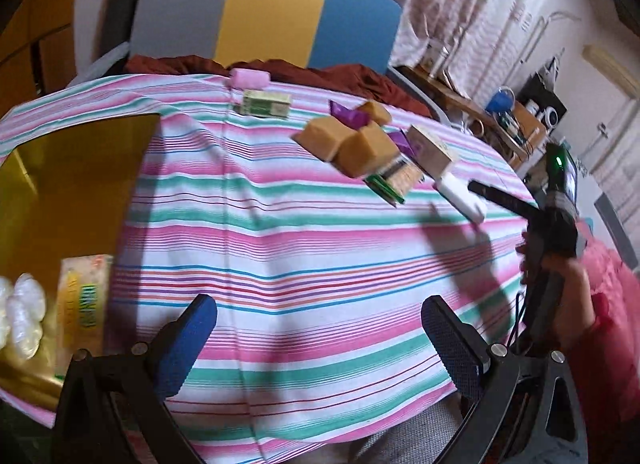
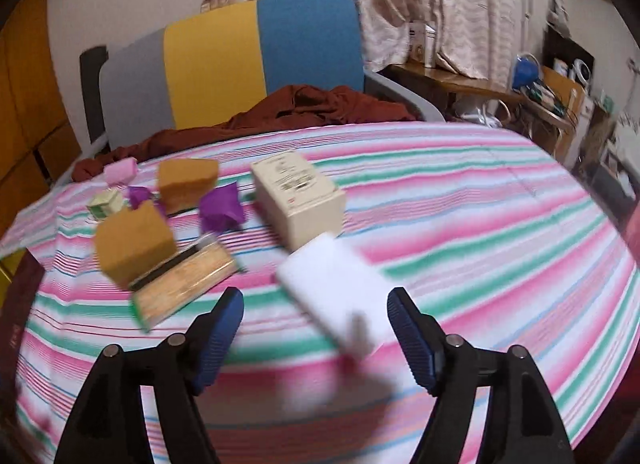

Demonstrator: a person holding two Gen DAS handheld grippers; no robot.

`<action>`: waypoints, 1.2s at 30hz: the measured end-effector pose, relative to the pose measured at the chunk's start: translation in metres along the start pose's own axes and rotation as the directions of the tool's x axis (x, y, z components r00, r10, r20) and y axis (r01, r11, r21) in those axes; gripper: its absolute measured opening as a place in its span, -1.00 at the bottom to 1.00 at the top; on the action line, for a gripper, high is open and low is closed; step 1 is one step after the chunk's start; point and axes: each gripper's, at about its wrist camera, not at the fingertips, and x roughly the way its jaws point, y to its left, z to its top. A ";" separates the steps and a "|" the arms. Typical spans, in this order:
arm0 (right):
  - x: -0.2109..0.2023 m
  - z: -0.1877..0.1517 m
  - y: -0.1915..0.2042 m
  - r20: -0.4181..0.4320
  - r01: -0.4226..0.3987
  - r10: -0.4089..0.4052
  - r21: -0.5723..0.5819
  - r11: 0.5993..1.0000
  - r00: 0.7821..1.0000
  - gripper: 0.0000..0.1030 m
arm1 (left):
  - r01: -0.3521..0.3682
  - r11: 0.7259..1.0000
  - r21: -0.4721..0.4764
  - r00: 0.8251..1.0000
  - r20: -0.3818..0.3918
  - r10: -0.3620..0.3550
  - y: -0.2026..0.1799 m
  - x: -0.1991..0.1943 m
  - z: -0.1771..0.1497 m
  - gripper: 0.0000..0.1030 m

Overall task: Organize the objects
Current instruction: 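Move both tools back to the pile and grasp the white foam block with the right tool, then hold the white foam block in the right tool while the left tool grasps the cracker packet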

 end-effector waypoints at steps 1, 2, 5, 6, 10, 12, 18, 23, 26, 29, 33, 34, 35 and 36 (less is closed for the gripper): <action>0.006 0.003 -0.002 -0.003 0.011 -0.011 -0.034 0.999 1.000 0.49 | 0.000 1.000 0.005 1.000 -0.002 0.000 -0.002 0.002 0.000 1.00; 0.011 0.006 -0.004 -0.002 0.024 -0.024 -0.080 0.996 1.000 0.49 | 0.002 1.000 0.012 1.000 -0.006 -0.002 -0.005 0.004 0.000 1.00; 0.026 0.008 -0.007 -0.021 0.009 -0.012 -0.160 0.987 1.000 0.49 | 0.010 0.999 0.034 1.000 -0.021 -0.009 -0.013 0.013 0.003 1.00; 0.032 0.009 -0.009 -0.032 -0.011 0.006 -0.167 0.986 0.999 0.49 | 0.013 0.999 0.041 1.000 -0.023 -0.013 -0.015 0.016 0.004 1.00; 0.048 0.009 -0.020 -0.070 -0.088 0.080 -0.127 0.988 0.994 0.49 | 0.025 0.997 0.074 0.999 -0.025 -0.023 -0.025 0.026 0.010 1.00; 0.054 0.007 -0.022 -0.080 -0.092 0.083 -0.113 0.989 0.993 0.49 | 0.026 0.995 0.092 0.999 -0.026 -0.024 -0.031 0.034 0.016 1.00; 0.054 0.002 -0.025 -0.065 -0.106 0.102 -0.058 0.993 0.993 0.30 | 0.020 0.995 0.097 0.999 -0.033 -0.017 -0.041 0.058 0.034 1.00; 0.047 -0.004 -0.032 -0.027 -0.099 0.101 0.054 0.994 0.995 0.26 | 0.009 0.990 0.137 1.000 -0.025 -0.005 -0.058 0.081 0.050 1.00; 0.042 -0.008 -0.030 -0.001 -0.079 0.079 0.097 0.992 0.997 0.25 | 0.026 0.985 0.173 0.999 -0.033 -0.021 -0.071 0.100 0.063 1.00; 0.037 -0.010 -0.025 0.018 -0.036 0.034 0.089 0.995 0.999 0.25 | 0.024 0.973 0.228 0.999 -0.028 -0.018 -0.086 0.126 0.079 1.00; 0.034 -0.014 -0.023 0.038 0.010 -0.014 0.103 0.995 0.999 0.25 | 0.015 0.961 0.278 0.998 -0.057 0.001 -0.101 0.164 0.094 1.00; 0.033 -0.014 -0.023 0.041 0.016 -0.021 0.107 0.994 0.999 0.25 | 0.027 0.958 0.285 0.998 -0.066 -0.008 -0.103 0.173 0.098 1.00; 0.033 -0.015 -0.024 0.045 0.021 -0.026 0.112 0.993 0.999 0.25 | 0.027 0.957 0.289 0.997 -0.074 -0.006 -0.104 0.179 0.100 1.00; 0.034 -0.014 -0.025 0.047 0.023 -0.028 0.116 0.993 0.999 0.25 | 0.020 0.956 0.293 0.997 -0.080 0.003 -0.104 0.187 0.103 1.00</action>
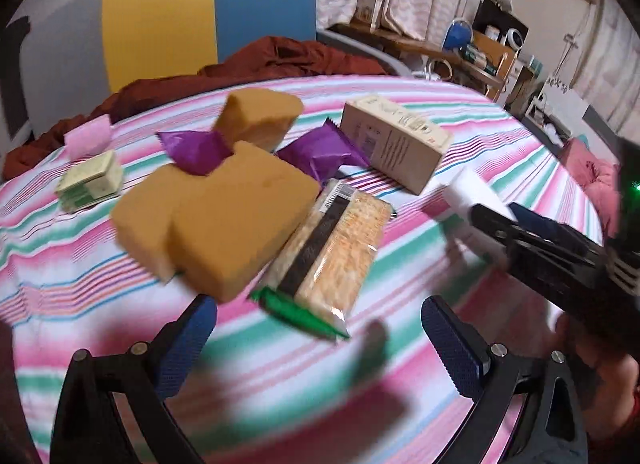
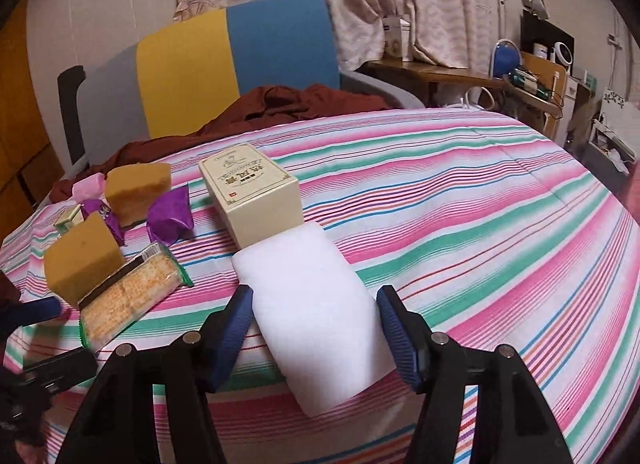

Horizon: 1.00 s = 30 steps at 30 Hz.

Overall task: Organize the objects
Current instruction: 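Hold the white foam block in the right tool while the left tool grasps the cracker packet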

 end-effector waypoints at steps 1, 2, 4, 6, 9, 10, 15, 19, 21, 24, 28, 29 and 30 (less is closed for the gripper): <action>0.000 0.000 -0.001 0.001 0.001 -0.001 0.003 1.000 1.000 0.25 | 0.003 1.000 0.003 1.000 0.001 -0.003 0.001 0.003 0.001 1.00; 0.000 -0.001 -0.001 0.000 0.002 -0.002 0.004 1.000 1.000 0.25 | 0.009 1.000 0.009 1.000 0.007 -0.009 0.000 0.005 0.003 1.00; 0.002 -0.001 0.001 0.001 0.010 -0.010 -0.001 1.000 1.000 0.25 | 0.042 0.999 0.024 0.999 0.010 -0.042 -0.003 0.006 0.003 1.00; 0.001 -0.002 0.001 0.003 0.015 -0.015 -0.005 1.000 1.000 0.25 | 0.162 0.986 0.048 0.987 0.003 -0.162 -0.012 0.001 -0.002 0.99; 0.000 -0.003 -0.003 0.011 0.006 -0.006 0.014 1.000 1.000 0.25 | 0.188 0.971 0.146 0.981 0.008 -0.191 -0.032 -0.009 -0.012 0.99; -0.001 -0.003 -0.005 0.013 0.002 -0.002 0.025 1.000 1.000 0.25 | 0.174 0.971 0.166 0.984 0.017 -0.179 -0.036 -0.010 -0.013 0.99; -0.003 -0.004 -0.005 0.024 0.014 -0.015 0.034 0.999 1.000 0.25 | 0.058 0.995 0.077 0.996 0.062 -0.063 -0.023 -0.005 -0.001 0.99; -0.003 -0.004 -0.007 0.028 0.025 -0.026 0.043 0.999 0.999 0.25 | 0.039 0.999 0.004 0.997 0.068 -0.039 -0.012 0.006 0.009 0.98; -0.002 -0.004 -0.008 0.028 0.023 -0.024 0.048 0.999 0.999 0.25 | 0.008 0.999 0.054 0.997 0.076 -0.012 -0.019 0.011 0.014 0.93; -0.002 -0.005 -0.006 0.027 0.030 -0.031 0.040 0.999 0.999 0.25 | -0.009 0.991 0.130 0.999 0.039 0.003 -0.029 0.023 0.019 0.40; -0.002 -0.005 -0.004 0.029 0.040 -0.041 0.033 0.999 0.999 0.25 | -0.025 0.988 0.151 1.000 0.021 0.022 -0.033 0.032 0.019 0.00; -0.003 -0.005 -0.004 0.030 0.041 -0.042 0.034 0.999 0.999 0.25 | -0.024 0.987 0.157 0.999 0.025 0.020 -0.034 0.032 0.018 -0.02; -0.003 -0.005 -0.004 0.030 0.042 -0.043 0.035 0.998 0.999 0.25 | -0.023 0.987 0.161 0.999 0.027 0.018 -0.034 0.031 0.016 -0.02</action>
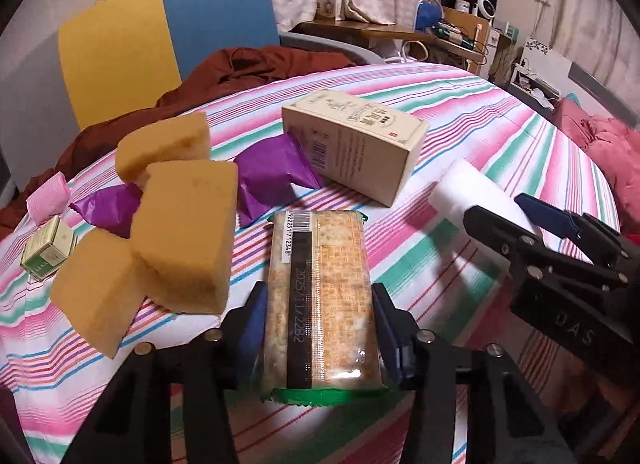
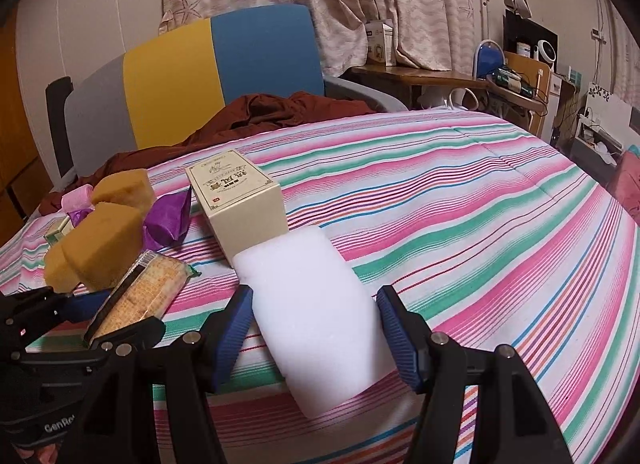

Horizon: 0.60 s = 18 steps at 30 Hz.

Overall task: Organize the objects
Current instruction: 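Hold the white foam block in the right tool while the left tool grasps the cracker packet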

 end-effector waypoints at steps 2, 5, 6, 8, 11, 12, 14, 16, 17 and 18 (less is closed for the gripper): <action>0.000 0.000 -0.001 0.002 0.002 -0.002 0.000 1.000 1.000 0.25 | -0.002 1.000 -0.001 1.000 0.001 0.002 0.000 -0.003 -0.004 -0.02; -0.002 -0.001 -0.001 0.010 0.011 -0.011 0.003 1.000 1.000 0.24 | -0.001 1.000 -0.005 1.000 0.003 0.001 0.001 -0.008 -0.011 -0.02; -0.002 -0.001 -0.002 0.012 0.012 -0.013 0.006 1.000 1.000 0.24 | 0.001 1.000 -0.002 1.000 0.006 -0.001 0.001 -0.011 -0.015 -0.02; -0.003 0.000 -0.003 0.016 0.014 -0.014 0.009 1.000 1.000 0.23 | -0.009 1.000 -0.005 1.000 0.018 0.009 0.001 -0.018 -0.022 -0.03; -0.006 -0.001 -0.003 0.031 0.019 -0.020 0.008 1.000 0.999 0.22 | -0.022 0.999 -0.027 0.999 0.038 0.024 0.002 -0.026 -0.033 -0.05; -0.007 -0.001 -0.002 0.037 0.020 -0.021 0.006 1.000 0.999 0.21 | -0.031 0.999 -0.037 0.998 0.046 0.033 0.003 -0.031 -0.038 -0.05; -0.013 -0.001 0.000 0.061 0.024 -0.023 -0.002 1.000 0.998 0.21 | -0.037 0.998 -0.050 0.998 0.055 0.039 0.005 -0.037 -0.045 -0.05; -0.018 -0.002 0.004 0.075 0.019 -0.018 -0.010 1.000 0.997 0.21 | -0.043 0.996 -0.076 0.997 0.067 0.048 0.009 -0.044 -0.052 -0.05; -0.020 -0.004 0.007 0.078 0.012 -0.011 -0.014 1.000 0.997 0.21 | -0.044 0.995 -0.091 0.996 0.072 0.051 0.012 -0.048 -0.057 -0.05; -0.023 -0.005 0.010 0.081 0.004 -0.002 -0.017 1.000 0.997 0.21 | -0.041 0.993 -0.109 0.996 0.080 0.050 0.015 -0.052 -0.061 -0.05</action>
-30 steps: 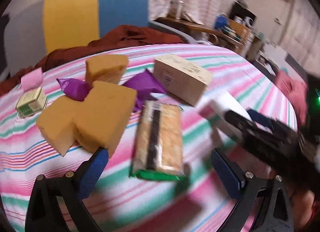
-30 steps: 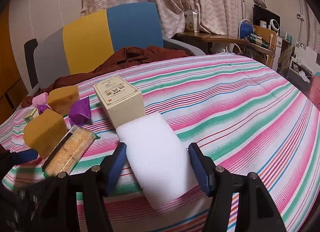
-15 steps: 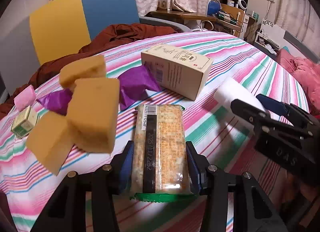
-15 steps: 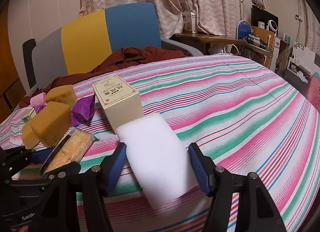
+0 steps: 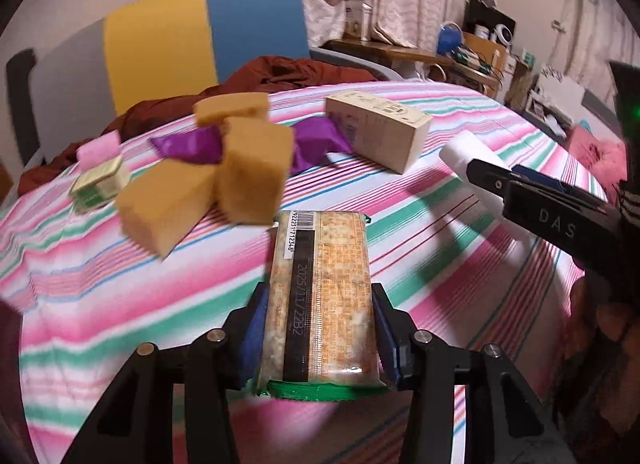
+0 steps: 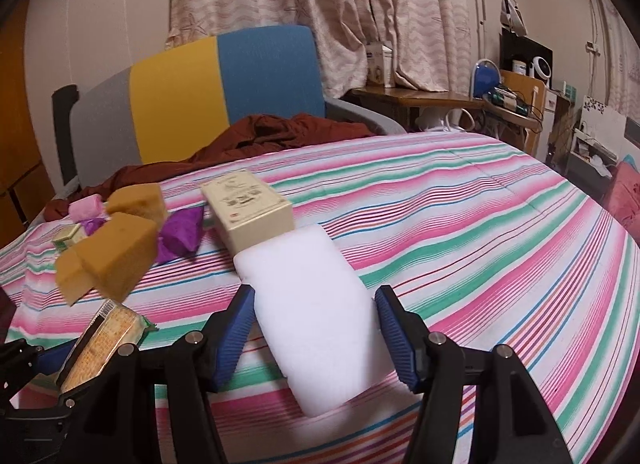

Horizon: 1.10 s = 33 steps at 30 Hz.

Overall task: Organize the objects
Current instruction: 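Hold the white foam block in the right tool while the left tool grasps the cracker packet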

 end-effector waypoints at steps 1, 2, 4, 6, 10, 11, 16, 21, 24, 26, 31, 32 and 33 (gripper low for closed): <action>-0.003 -0.002 0.003 0.002 -0.010 0.010 0.000 1.000 1.000 0.21 | 0.001 1.000 -0.015 1.000 0.008 -0.001 0.001 -0.002 -0.003 -0.05; -0.005 -0.003 0.005 0.002 -0.020 0.020 0.001 1.000 1.000 0.21 | 0.000 1.000 -0.028 1.000 0.014 0.000 0.005 -0.005 -0.006 -0.05; -0.011 -0.007 0.011 -0.002 -0.038 0.038 0.000 0.999 0.999 0.21 | 0.002 0.999 -0.050 1.000 0.024 0.000 0.011 -0.012 -0.014 -0.05; -0.017 -0.011 0.017 -0.006 -0.046 0.046 0.004 0.999 0.999 0.21 | 0.002 0.998 -0.064 0.999 0.038 0.000 0.015 -0.020 -0.021 -0.05; -0.031 -0.022 0.031 -0.010 -0.083 0.084 0.021 0.996 0.996 0.21 | 0.016 0.995 -0.099 0.998 0.058 -0.011 0.025 -0.033 -0.034 -0.05; -0.035 -0.026 0.037 -0.017 -0.102 0.102 0.027 0.994 0.995 0.21 | 0.017 0.994 -0.106 0.998 0.064 -0.010 0.027 -0.036 -0.038 -0.05; -0.046 -0.045 0.065 -0.055 -0.159 0.161 0.045 0.986 0.985 0.21 | 0.002 0.995 -0.098 0.996 0.088 0.007 0.031 -0.061 -0.059 -0.06; -0.055 -0.053 0.076 -0.079 -0.198 0.206 0.104 0.975 0.975 0.21 | 0.026 0.990 -0.137 0.994 0.104 -0.012 0.042 -0.090 -0.075 -0.05; -0.062 -0.058 0.084 -0.094 -0.219 0.231 0.119 0.968 0.968 0.21 | 0.038 0.983 -0.180 0.994 0.112 -0.018 0.054 -0.109 -0.081 -0.06; -0.067 -0.062 0.090 -0.103 -0.242 0.256 0.125 0.962 0.961 0.21 | 0.050 0.977 -0.209 0.991 0.129 -0.023 0.063 -0.123 -0.084 -0.05; -0.081 -0.066 0.116 -0.116 -0.309 0.319 0.100 0.946 0.941 0.21 | 0.034 0.968 -0.250 0.985 0.175 0.011 0.090 -0.160 -0.089 -0.05; -0.085 -0.066 0.122 -0.116 -0.323 0.332 0.088 0.942 0.936 0.21 | 0.028 0.965 -0.260 0.984 0.180 0.020 0.096 -0.166 -0.089 -0.05; -0.089 -0.065 0.131 -0.117 -0.347 0.354 0.076 0.935 0.928 0.21 | 0.019 0.961 -0.277 0.982 0.183 0.033 0.105 -0.174 -0.090 -0.05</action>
